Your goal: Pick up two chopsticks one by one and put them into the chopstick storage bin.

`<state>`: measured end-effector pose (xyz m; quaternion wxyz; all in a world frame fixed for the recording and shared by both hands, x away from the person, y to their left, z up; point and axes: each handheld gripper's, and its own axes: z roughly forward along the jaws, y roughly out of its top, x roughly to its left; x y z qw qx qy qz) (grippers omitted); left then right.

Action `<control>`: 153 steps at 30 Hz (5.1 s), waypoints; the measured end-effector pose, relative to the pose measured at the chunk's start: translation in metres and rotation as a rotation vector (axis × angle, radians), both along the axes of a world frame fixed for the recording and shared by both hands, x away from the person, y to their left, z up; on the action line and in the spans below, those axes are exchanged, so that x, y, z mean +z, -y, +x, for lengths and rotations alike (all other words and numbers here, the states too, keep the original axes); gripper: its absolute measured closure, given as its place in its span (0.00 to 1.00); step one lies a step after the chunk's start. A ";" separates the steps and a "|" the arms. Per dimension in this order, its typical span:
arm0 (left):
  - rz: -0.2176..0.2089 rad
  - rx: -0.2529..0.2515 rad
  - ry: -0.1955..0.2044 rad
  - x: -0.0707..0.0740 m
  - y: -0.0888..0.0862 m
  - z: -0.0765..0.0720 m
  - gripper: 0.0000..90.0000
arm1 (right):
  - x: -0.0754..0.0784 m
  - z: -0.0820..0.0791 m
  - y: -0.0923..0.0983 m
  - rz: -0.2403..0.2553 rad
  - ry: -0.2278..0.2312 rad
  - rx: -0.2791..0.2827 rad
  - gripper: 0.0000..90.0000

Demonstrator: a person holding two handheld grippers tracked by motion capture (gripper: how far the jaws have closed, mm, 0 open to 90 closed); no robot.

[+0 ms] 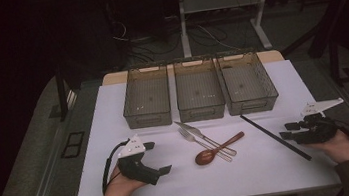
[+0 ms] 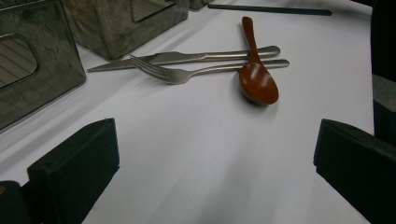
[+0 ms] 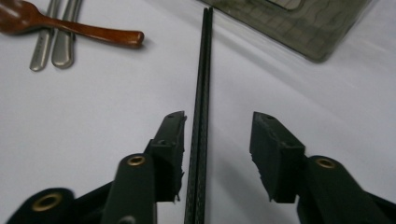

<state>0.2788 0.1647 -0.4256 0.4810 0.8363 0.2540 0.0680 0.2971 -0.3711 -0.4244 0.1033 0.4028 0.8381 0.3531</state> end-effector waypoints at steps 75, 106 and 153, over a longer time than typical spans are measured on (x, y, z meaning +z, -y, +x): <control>0.008 -0.008 -0.001 -0.002 0.001 -0.001 0.00 | -0.014 -0.004 -0.002 -0.142 -0.082 0.035 0.93; 0.019 -0.021 0.001 -0.003 0.003 -0.001 0.00 | -0.004 -0.007 0.007 -0.101 -0.049 0.027 0.94; 0.005 -0.019 -0.013 -0.004 0.003 0.000 0.00 | 0.057 0.010 -0.039 0.125 0.102 0.139 0.94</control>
